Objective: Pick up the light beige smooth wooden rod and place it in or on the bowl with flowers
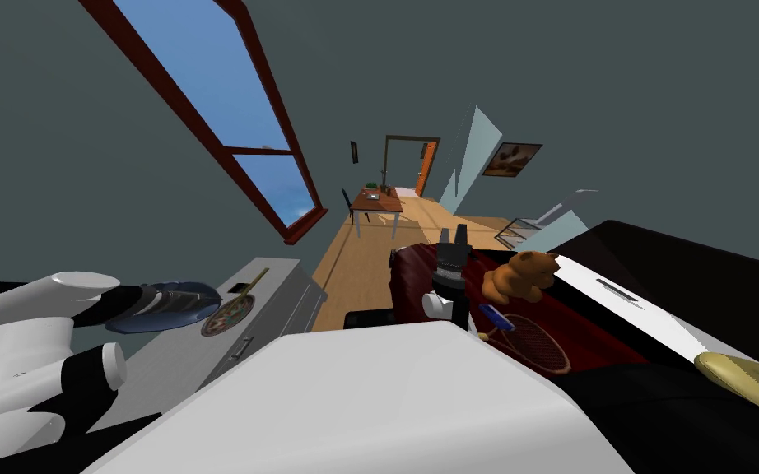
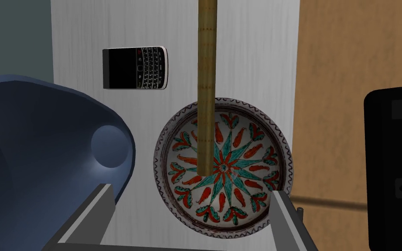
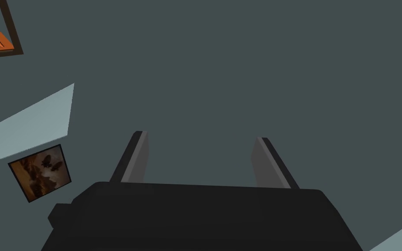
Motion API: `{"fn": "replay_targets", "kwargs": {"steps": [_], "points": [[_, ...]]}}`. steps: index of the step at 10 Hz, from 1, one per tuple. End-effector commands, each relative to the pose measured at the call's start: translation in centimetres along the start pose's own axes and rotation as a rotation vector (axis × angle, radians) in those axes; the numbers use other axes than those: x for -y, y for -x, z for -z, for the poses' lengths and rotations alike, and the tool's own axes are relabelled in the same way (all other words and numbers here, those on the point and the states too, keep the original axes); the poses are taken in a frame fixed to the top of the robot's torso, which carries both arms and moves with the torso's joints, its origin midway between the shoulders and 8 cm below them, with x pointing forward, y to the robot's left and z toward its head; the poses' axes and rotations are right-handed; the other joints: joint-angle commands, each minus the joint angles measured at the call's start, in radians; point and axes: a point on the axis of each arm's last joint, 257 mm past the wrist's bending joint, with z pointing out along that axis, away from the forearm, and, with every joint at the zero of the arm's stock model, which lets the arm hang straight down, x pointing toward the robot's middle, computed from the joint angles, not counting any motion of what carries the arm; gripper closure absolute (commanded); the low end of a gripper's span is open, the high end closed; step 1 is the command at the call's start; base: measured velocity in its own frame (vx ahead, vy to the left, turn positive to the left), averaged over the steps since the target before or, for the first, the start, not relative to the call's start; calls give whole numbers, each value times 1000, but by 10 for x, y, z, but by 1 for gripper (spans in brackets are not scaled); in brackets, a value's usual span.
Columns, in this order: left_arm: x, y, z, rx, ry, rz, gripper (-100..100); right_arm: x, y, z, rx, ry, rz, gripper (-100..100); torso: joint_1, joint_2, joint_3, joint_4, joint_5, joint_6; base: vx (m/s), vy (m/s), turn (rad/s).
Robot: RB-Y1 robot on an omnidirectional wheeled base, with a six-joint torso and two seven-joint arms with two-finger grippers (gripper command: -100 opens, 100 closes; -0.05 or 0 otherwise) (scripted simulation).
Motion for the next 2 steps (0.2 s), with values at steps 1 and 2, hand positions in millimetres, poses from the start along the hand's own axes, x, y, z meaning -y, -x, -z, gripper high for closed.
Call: {"fn": "replay_targets", "kwargs": {"steps": [1,2], "points": [[0,0,0,0,0,0,0,0,0,0,0,0,0,0,0,0,0,0,0,0,0,0,0],[0,0,0,0,0,0,0,0,0,0,0,0,0,0,0,0,0,0,0,0,0,0,0]]}}
